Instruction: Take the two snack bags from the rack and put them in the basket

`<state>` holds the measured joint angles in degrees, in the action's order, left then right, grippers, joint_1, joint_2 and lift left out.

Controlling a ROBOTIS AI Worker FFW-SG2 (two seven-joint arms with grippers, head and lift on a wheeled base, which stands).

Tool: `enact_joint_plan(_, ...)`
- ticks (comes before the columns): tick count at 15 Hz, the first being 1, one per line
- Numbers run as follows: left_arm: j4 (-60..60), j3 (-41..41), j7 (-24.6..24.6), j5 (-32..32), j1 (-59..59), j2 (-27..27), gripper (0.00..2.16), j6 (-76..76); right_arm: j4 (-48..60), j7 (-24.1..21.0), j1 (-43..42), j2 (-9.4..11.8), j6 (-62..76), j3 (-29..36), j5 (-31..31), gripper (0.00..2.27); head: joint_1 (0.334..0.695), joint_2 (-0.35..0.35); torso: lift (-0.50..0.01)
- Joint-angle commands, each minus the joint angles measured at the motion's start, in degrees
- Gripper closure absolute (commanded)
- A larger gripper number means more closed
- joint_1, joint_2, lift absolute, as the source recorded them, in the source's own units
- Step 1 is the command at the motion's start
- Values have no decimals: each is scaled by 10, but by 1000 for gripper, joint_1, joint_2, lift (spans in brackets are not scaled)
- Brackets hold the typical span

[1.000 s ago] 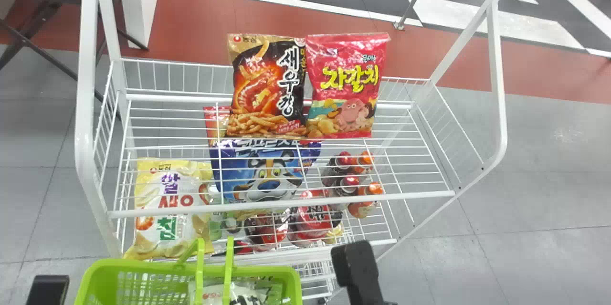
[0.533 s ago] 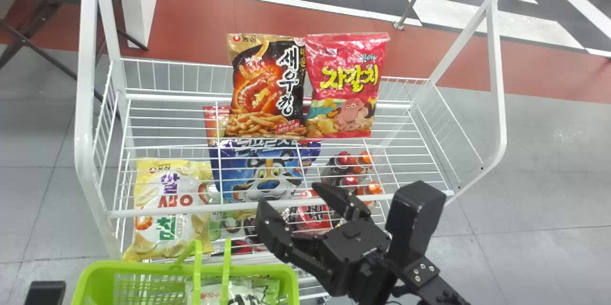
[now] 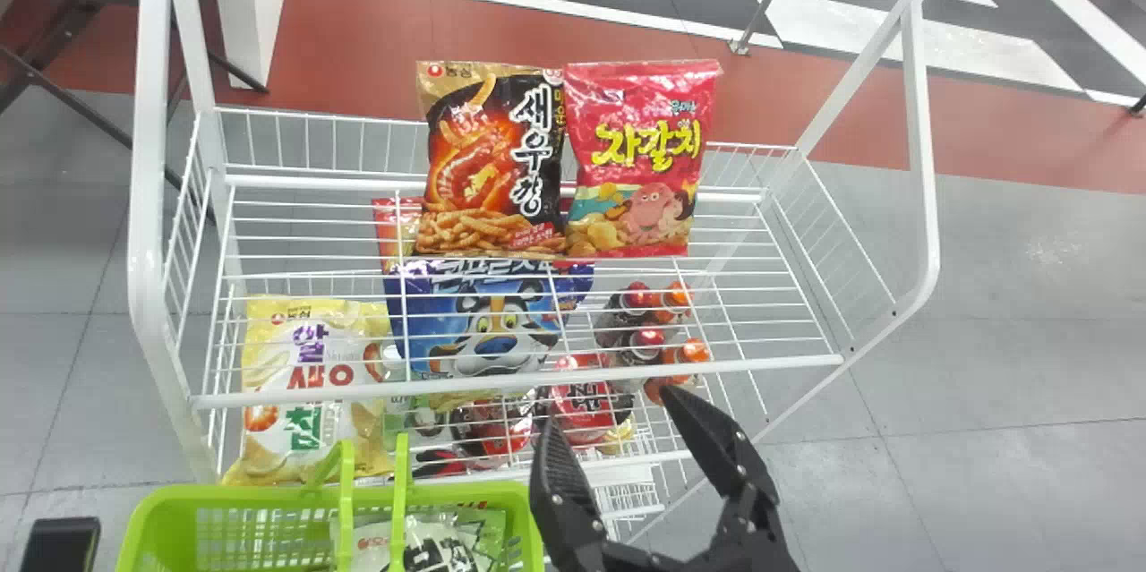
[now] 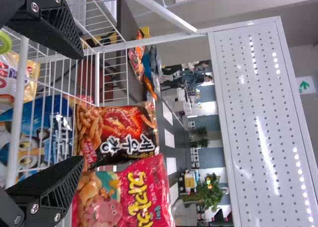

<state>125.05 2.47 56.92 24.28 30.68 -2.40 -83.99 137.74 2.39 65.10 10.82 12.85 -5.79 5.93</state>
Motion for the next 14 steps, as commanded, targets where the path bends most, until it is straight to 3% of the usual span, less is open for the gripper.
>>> enact_joint_plan(1, -6, 19, 10, 9, -1, -1, 1882, 0, -3, -2, 24, -3, 27, 6, 3, 97, 695, -350, -11)
enact_joint_plan(5, -5, 82, 46, 36, 25, -2, 1882, 0, 14, -16, 27, -16, -42, -3, 1, 97, 695, -350, -11)
enact_joint_plan(7, -2, 100, 56, 38, 31, -1, 1882, -2, 21, -40, 26, -15, -63, -31, -36, 97, 695, -350, -11)
enact_joint_plan(8, -2, 100, 56, 38, 32, -2, 1882, -2, 22, -51, 21, -14, -82, -47, -61, 97, 695, -330, -11)
enact_joint_plan(14, 4, 115, 70, 44, 46, -1, 1882, 0, 21, -53, -8, -10, -133, -62, -58, 97, 695, -215, -11)
